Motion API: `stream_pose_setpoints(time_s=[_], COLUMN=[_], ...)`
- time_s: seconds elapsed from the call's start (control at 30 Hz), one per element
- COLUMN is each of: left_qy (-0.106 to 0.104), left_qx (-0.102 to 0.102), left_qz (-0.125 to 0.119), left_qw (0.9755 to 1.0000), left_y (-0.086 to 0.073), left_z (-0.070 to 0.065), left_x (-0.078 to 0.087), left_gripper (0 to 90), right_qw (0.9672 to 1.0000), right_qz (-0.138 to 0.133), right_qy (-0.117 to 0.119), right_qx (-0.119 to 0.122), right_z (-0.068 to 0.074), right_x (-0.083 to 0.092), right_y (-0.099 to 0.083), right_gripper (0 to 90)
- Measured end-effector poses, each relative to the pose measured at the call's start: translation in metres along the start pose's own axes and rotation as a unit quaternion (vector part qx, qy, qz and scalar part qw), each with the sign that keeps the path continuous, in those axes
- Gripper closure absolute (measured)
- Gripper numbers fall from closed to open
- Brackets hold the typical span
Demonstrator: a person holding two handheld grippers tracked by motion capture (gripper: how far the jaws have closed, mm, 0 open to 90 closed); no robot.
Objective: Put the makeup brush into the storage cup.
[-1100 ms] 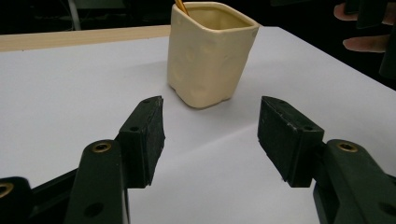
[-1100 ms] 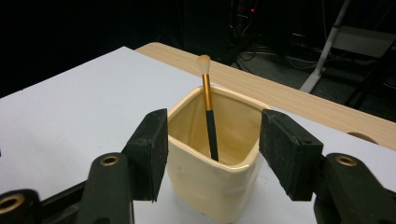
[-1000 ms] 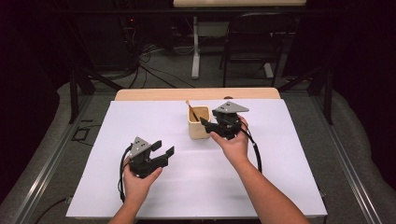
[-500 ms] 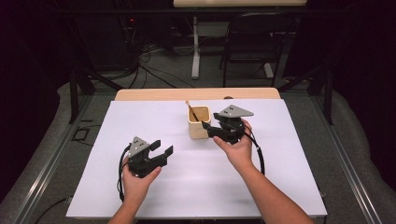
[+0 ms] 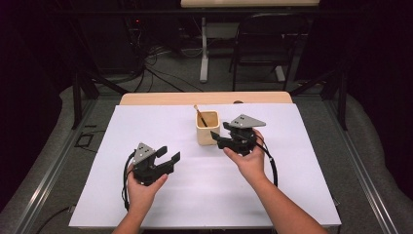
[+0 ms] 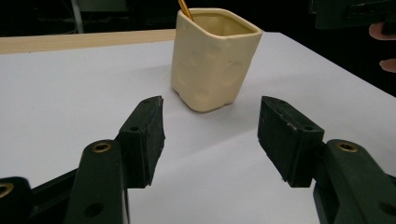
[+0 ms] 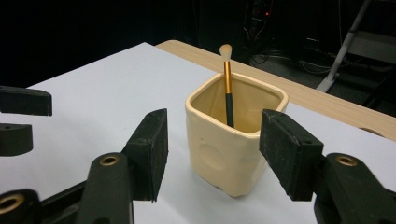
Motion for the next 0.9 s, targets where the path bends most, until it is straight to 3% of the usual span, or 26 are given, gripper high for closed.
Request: stream_pose_setpoints(time_s=[0.47, 0.9], left_qy=[0.001, 0.001], left_qx=[0.000, 0.000], left_qz=[-0.001, 0.001], left_qw=[1.0000, 1.0000], left_y=[0.000, 0.000], left_z=[0.000, 0.000], left_x=[0.000, 0.001], left_gripper=[41.1, 41.0], right_qw=[0.9998, 0.9991], right_qz=[-0.016, -0.031], right_qy=[0.005, 0.001], right_qx=[-0.013, -0.031], right_z=[-0.002, -0.012], right_x=[0.014, 0.029], right_y=[-0.008, -0.018], right_gripper=[42.3, 42.3])
Point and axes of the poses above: each handheld gripper's, and its own axes: x roughly backward along the jaws, y roughly out of its top, z roughly to its left, the point moved 1 cm from there along -x, roughly forward along the jaws, and after that the axes turned 15 degrees about -x, right-handed, at the moved point
